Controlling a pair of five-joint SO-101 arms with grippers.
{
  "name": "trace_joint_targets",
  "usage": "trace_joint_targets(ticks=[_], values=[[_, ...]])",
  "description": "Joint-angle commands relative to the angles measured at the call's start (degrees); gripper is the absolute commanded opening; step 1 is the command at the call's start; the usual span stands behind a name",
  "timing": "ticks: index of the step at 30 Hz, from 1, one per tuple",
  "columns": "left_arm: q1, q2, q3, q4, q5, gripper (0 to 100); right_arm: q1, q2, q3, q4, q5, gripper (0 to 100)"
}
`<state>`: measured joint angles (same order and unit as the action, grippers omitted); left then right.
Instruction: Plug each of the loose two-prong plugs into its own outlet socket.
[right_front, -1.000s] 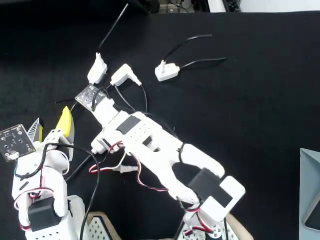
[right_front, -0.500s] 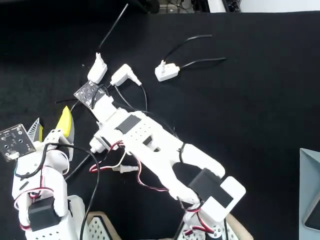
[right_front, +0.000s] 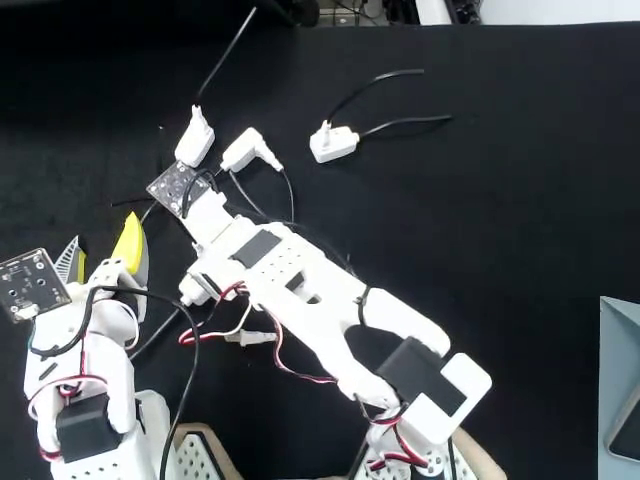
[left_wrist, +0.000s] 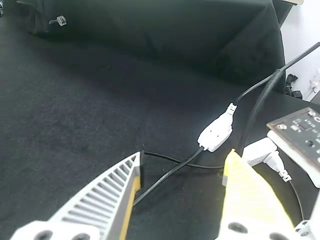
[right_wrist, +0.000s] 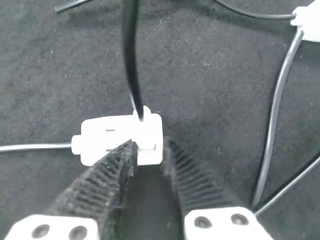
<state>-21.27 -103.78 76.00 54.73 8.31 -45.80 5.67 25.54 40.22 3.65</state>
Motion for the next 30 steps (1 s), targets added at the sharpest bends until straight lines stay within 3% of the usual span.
trace_joint_targets(ticks=[1, 10, 16, 19, 30], values=[[-0.5, -0.3, -0.2, 0.0, 0.2, 26, -0.7, -2.8, -5.0, 2.3, -2.9, 15.6], [-0.5, -0.3, -0.2, 0.0, 0.2, 26, -0.7, -2.8, -5.8, 2.5, -3.1, 15.0], [-0.5, -0.3, -0.2, 0.0, 0.2, 26, -0.7, -2.7, -5.4, 0.0, -1.3, 1.0], [-0.6, -0.3, 0.0, 0.0, 0.2, 26, -0.7, -2.5, -3.5, -0.2, 2.2, 1.2], [-0.5, -0.3, 0.6, -0.4, 0.2, 26, 1.6, 2.4, 1.1, 0.0, 2.7, 1.2]])
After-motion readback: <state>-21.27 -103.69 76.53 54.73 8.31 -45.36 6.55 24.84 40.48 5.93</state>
